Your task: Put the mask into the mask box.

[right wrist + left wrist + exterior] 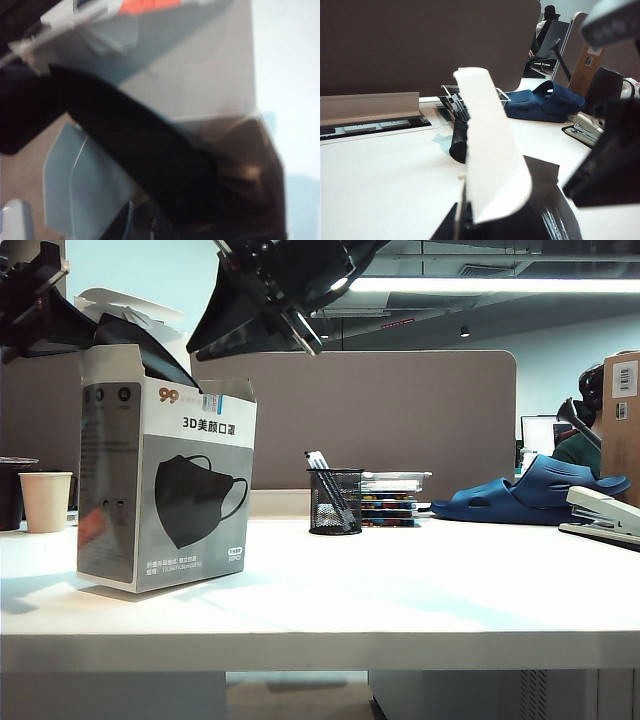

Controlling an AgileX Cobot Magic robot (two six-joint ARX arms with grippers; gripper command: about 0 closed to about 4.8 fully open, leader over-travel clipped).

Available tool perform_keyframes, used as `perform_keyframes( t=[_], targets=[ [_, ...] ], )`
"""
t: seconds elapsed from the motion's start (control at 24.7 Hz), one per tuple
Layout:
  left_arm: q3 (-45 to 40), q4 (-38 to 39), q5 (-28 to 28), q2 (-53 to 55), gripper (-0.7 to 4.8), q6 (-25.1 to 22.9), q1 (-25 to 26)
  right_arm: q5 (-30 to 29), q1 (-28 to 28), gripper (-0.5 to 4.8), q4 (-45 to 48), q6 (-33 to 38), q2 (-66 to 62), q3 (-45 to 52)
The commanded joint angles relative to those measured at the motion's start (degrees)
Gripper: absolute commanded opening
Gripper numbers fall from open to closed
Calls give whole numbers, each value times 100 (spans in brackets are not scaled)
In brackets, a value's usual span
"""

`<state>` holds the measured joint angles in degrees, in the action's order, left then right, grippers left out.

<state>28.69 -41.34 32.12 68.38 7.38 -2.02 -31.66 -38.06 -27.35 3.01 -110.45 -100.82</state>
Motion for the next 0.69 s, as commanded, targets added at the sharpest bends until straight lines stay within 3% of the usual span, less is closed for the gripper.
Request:
perform_keyframes(
  t=[0.04, 0.49, 0.69],
  targets=[
    [26, -118, 4, -13, -1, -4, 0, -476, -13, 51, -210, -13, 37, -20],
    [26, -118, 26, -15, -2, 11, 0, -573, -46, 52, 142, -2, -511, -20],
    [26, -114, 284, -13, -2, 11, 0, 35, -7, 52, 929, -2, -546, -20]
  ],
)
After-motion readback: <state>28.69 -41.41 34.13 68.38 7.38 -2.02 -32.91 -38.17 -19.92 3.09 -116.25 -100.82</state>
